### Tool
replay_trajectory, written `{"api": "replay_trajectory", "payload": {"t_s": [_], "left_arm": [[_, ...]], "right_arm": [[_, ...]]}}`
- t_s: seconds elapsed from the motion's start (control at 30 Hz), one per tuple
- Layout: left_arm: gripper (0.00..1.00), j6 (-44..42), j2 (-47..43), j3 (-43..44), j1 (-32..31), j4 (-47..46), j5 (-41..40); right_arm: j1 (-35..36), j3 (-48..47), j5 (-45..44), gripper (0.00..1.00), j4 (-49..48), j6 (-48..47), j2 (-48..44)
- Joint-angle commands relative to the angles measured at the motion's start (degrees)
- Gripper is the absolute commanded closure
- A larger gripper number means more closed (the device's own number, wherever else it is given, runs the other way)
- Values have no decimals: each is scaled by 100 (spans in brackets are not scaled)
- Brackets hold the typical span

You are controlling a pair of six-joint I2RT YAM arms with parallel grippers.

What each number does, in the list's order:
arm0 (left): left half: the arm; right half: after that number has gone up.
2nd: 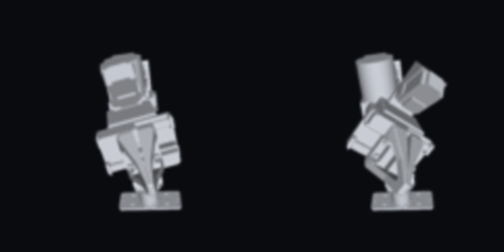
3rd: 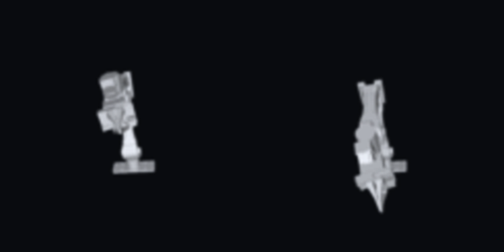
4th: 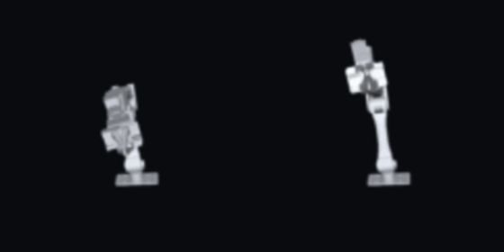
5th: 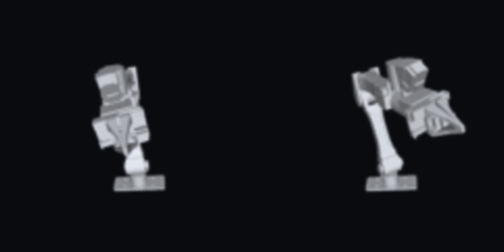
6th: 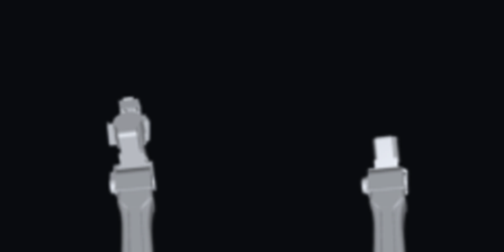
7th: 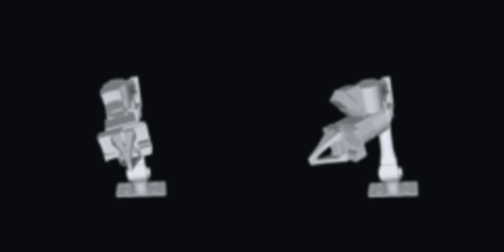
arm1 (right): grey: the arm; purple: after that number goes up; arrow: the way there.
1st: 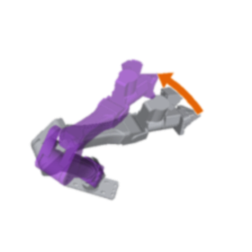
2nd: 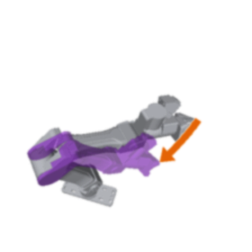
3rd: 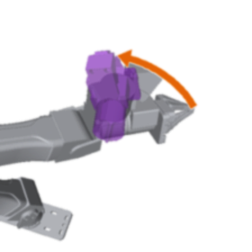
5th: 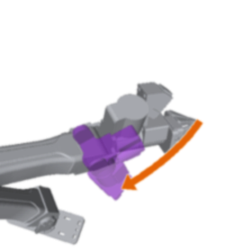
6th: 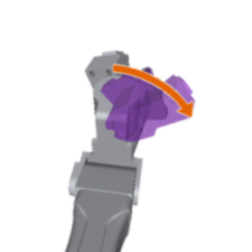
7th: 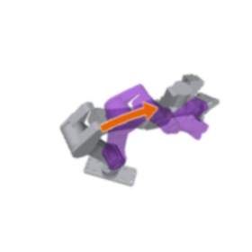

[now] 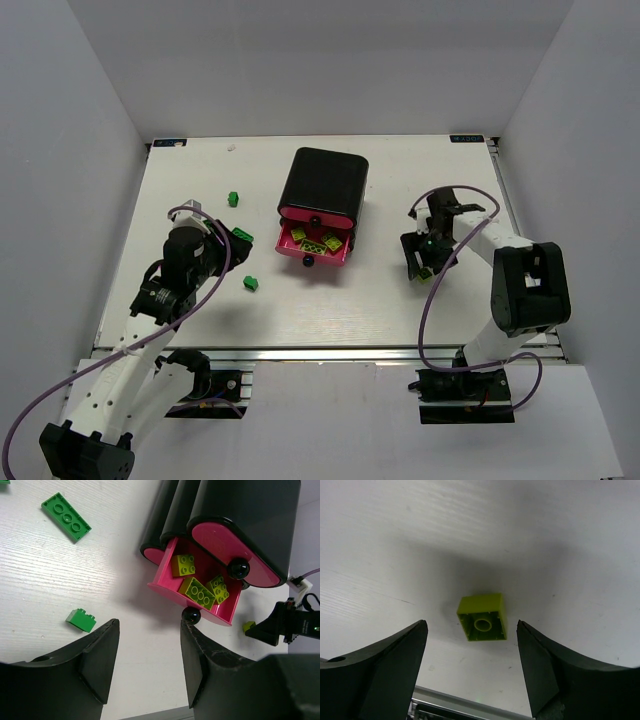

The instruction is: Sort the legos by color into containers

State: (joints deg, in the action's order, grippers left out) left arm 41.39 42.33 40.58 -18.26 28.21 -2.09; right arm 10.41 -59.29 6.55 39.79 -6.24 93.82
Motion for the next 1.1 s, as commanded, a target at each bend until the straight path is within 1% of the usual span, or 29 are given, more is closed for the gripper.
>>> {"api": "replay_trajectory", "payload": {"t_s": [0.0,0.1,0.13,0.17,0.2,0.23,0.3,0.37,0.4,0.43,0.5,0.53,0.6,0.63,0.67,0.7,0.73,0.77,0.83,0.87,0.93,0.97,1.0,1.03,1.07], "left_arm": [[38,-43,-49,-6,16,-79,24],[38,-17,-84,-41,16,-79,15],[38,-8,-102,-59,16,-87,15],[38,-8,-102,-67,16,-87,24],[38,-8,-93,-76,16,-96,24],[38,1,-102,-76,16,-96,24],[38,-8,-84,-76,16,-105,24],[38,-8,-84,-76,16,-105,24],[38,-16,-75,-76,16,-105,24],[38,-25,-67,-68,16,-105,24],[38,-17,-75,-59,16,-105,15],[38,-25,-75,-59,16,-87,15],[38,-34,-84,-41,16,-52,7],[38,-25,-93,-32,16,-35,-11],[38,-17,-110,-41,16,-35,-11],[38,-25,-128,-59,16,-35,-11],[39,-17,-146,-85,16,-52,-11],[38,1,-163,-111,16,-69,15],[39,36,-154,-182,16,-122,42],[39,36,-128,-199,16,-157,77],[39,45,-111,-199,16,-193,86],[39,45,-102,-199,16,-201,86],[39,36,-93,-182,16,-201,77],[39,45,-93,-164,16,-193,68],[39,36,-102,-164,16,-193,59]], "right_arm": [[66,233,-399,23,-190,-518,-39],[145,479,-575,28,-489,-729,-197],[145,514,-602,34,-542,-756,-215],[180,576,-628,38,-647,-834,-241],[232,602,-628,46,-700,-870,-285],[216,629,-628,52,-770,-905,-303],[259,690,-611,59,-964,-1010,-364],[347,708,-611,62,-1078,-1089,-382],[373,699,-611,68,-1166,-1168,-391],[391,673,-585,70,-1193,-1212,-382],[426,603,-506,78,-1167,-1309,-330],[444,533,-453,92,-1123,-1423,-312],[479,253,-59,100,-957,-1572,-443],[479,138,169,100,-895,-1921,-557],[470,24,911,100,-807,-2229,-880],[470,-108,1380,100,-676,-2633,-1066],[496,-344,1880,100,-379,-3524,-1242],[470,-434,2712,100,-280,-3942,-1618],[593,-496,3289,100,-418,-4515,-1901],[706,-522,3631,100,-463,-4648,-2077],[970,-662,3678,100,-612,-4685,-2096],[1076,-768,3652,100,-656,-4641,-1983],[1373,-873,3626,100,-639,-4623,-1895],[1462,-987,3565,100,-631,-4571,-1807],[1637,-1223,3468,100,-657,-4492,-1641]]}}
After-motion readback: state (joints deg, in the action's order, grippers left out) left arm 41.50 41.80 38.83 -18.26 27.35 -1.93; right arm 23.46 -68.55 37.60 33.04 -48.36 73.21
